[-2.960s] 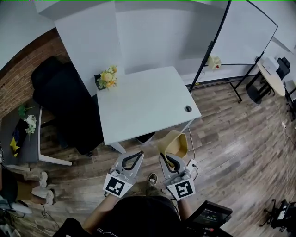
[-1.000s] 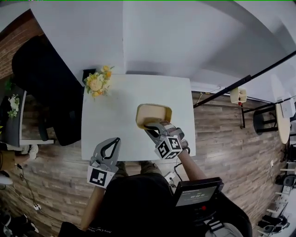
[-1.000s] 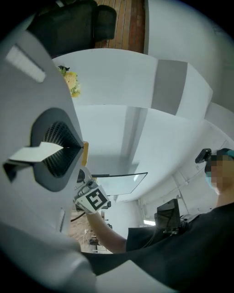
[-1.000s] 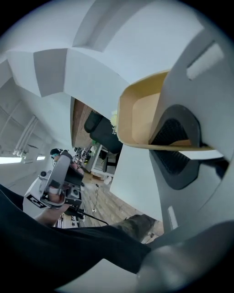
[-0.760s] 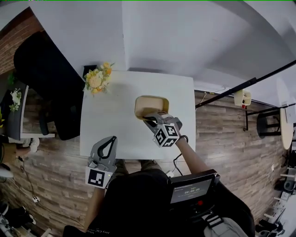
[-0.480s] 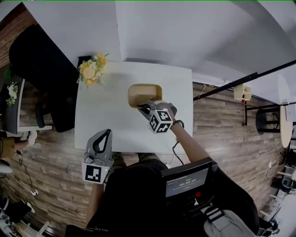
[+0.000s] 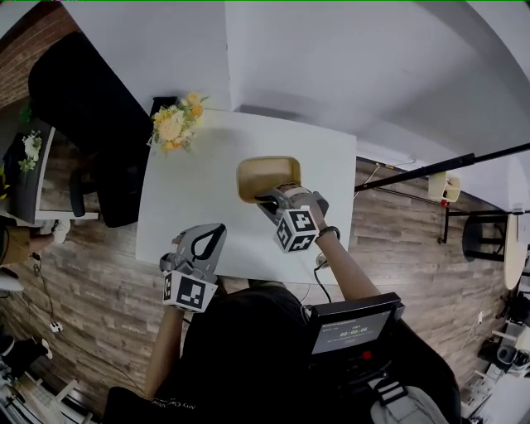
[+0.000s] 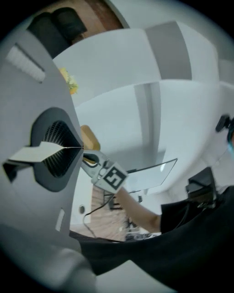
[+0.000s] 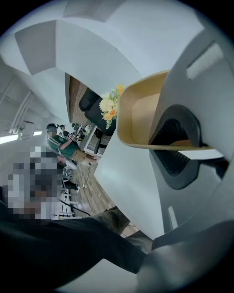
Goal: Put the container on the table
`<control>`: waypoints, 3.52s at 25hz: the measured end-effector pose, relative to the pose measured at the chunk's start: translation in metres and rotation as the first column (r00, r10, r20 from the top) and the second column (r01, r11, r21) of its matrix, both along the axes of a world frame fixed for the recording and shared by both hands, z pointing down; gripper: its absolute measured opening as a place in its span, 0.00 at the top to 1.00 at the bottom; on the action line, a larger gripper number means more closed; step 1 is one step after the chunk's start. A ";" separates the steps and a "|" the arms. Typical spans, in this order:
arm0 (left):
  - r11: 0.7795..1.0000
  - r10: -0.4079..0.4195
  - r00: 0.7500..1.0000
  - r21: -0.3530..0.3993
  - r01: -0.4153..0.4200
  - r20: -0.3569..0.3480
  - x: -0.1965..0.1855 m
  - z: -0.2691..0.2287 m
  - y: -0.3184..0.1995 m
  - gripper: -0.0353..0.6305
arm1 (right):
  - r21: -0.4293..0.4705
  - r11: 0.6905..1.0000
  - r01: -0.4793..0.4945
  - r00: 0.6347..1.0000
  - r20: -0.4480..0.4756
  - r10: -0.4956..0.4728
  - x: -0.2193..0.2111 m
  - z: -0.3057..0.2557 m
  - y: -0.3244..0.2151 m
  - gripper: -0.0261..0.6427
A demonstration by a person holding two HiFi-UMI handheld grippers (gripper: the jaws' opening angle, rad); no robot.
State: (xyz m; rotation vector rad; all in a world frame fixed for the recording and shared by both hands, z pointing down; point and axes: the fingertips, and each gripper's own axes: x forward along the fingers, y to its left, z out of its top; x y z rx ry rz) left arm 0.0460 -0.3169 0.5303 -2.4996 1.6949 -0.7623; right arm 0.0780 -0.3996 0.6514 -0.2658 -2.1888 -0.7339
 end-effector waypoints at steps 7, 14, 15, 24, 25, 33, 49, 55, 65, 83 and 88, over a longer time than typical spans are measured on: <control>0.971 0.232 0.916 -0.133 -0.198 0.326 0.017 0.028 -0.036 0.80 | 0.072 0.995 0.076 0.996 -0.042 -0.073 -0.010 -0.027 0.032 0.93; 0.944 0.321 0.825 -0.226 -0.240 0.464 0.021 0.050 -0.037 0.86 | 0.057 0.996 0.071 0.997 0.007 -0.071 -0.026 -0.049 0.055 0.93; 0.942 0.327 0.818 -0.234 -0.241 0.473 0.020 0.052 -0.036 0.87 | 0.069 0.995 0.077 0.997 0.002 -0.077 -0.025 -0.050 0.057 0.92; 0.916 0.395 0.767 -0.285 -0.284 0.506 0.018 0.071 -0.020 0.92 | 0.125 0.988 0.090 0.991 -0.111 -0.076 -0.001 -0.030 0.049 0.92; 0.915 0.395 0.775 -0.290 -0.281 0.494 0.017 0.073 -0.019 0.92 | 0.116 0.990 0.079 0.991 -0.117 -0.066 0.002 -0.027 0.049 0.92; 0.935 0.327 0.852 -0.269 -0.230 0.408 0.014 0.074 -0.016 0.88 | 0.046 0.999 -0.010 0.989 -0.146 0.017 0.003 -0.005 0.045 0.93; 0.960 0.156 0.940 -0.269 -0.073 0.302 -0.019 0.075 0.012 0.90 | -0.038 0.995 -0.098 0.957 -0.278 0.083 -0.003 0.094 -0.027 0.92; 0.966 0.102 0.961 -0.254 -0.034 0.257 -0.025 0.071 0.011 0.91 | -0.050 0.991 -0.125 0.945 -0.310 0.104 -0.006 0.121 -0.044 0.92; 0.964 0.092 0.968 -0.263 -0.028 0.235 -0.028 0.076 0.010 0.91 | -0.073 0.984 -0.161 0.931 -0.342 0.127 -0.008 0.149 -0.058 0.92; 0.975 0.027 0.999 -0.221 -0.018 0.037 -0.033 0.065 -0.009 0.91 | -0.153 0.957 -0.245 0.945 -0.257 0.201 -0.015 0.117 -0.031 0.77; 0.981 0.058 0.998 -0.184 -0.060 -0.017 -0.035 0.055 -0.023 0.92 | -0.193 0.933 -0.304 0.952 -0.107 0.288 -0.029 0.060 -0.021 0.78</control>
